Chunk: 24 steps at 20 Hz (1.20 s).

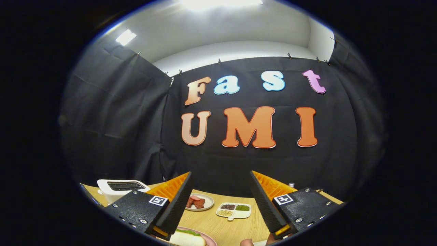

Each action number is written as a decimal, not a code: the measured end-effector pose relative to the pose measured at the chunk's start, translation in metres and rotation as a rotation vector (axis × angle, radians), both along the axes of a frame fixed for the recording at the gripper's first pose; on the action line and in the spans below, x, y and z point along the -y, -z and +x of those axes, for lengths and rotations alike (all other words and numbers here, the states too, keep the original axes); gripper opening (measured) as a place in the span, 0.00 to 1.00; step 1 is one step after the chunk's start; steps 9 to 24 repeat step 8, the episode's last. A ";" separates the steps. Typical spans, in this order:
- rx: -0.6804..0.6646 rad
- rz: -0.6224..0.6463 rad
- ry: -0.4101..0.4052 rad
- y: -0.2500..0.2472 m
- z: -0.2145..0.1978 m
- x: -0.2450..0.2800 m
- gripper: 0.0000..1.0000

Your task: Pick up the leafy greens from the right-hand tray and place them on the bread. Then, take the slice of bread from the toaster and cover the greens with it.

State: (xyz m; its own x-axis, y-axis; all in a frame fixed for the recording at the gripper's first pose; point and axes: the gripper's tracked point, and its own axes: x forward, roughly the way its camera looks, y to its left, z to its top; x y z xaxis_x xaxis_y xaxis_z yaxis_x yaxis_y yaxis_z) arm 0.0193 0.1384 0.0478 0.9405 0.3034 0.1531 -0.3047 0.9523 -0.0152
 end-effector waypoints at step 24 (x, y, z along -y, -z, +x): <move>0.021 0.004 0.029 -0.003 0.000 0.005 0.97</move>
